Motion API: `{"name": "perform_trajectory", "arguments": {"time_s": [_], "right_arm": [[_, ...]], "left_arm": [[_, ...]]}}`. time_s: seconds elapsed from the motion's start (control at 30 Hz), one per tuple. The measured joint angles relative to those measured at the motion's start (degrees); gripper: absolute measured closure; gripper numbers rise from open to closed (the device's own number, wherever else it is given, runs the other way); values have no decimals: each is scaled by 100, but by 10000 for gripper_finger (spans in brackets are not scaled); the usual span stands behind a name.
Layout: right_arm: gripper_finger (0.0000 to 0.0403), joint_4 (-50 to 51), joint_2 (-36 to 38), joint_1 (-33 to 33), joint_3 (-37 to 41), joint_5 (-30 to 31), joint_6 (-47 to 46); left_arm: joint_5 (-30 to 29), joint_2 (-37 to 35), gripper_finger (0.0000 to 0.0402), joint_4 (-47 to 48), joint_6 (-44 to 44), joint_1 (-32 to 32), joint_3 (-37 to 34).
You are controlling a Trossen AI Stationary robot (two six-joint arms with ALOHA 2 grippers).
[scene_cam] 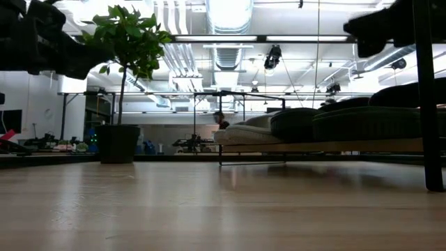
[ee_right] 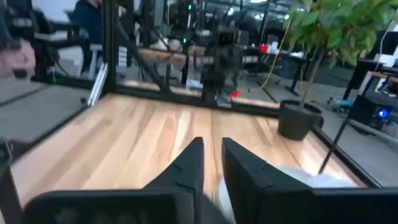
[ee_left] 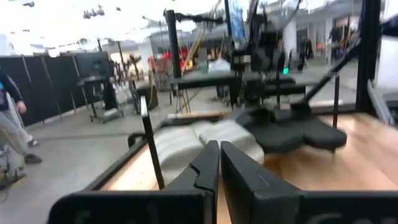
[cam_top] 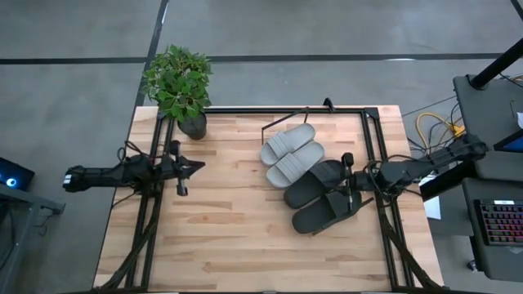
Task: Pick and place slides into the shelf
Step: Return to Home Position
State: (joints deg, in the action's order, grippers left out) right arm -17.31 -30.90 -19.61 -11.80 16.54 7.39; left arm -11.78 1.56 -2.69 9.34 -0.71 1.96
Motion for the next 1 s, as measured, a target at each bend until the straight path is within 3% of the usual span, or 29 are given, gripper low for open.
{"name": "perform_trajectory", "arguments": {"time_s": [0.13, 0.43, 0.77, 1.0], "right_arm": [[388, 31, 221, 70, 143, -6, 254], [394, 37, 507, 927, 191, -183, 698], [394, 161, 1224, 2130, 648, -1439, 547], [395, 1101, 2120, 2834, 735, -1995, 75]], "left_arm": [[-12, 21, 401, -228, 84, 0, 0], [-7, 44, 401, -347, 156, 0, 0], [16, 74, 402, -301, 158, -1, 0], [28, 76, 402, -274, 152, -2, 0]]}}
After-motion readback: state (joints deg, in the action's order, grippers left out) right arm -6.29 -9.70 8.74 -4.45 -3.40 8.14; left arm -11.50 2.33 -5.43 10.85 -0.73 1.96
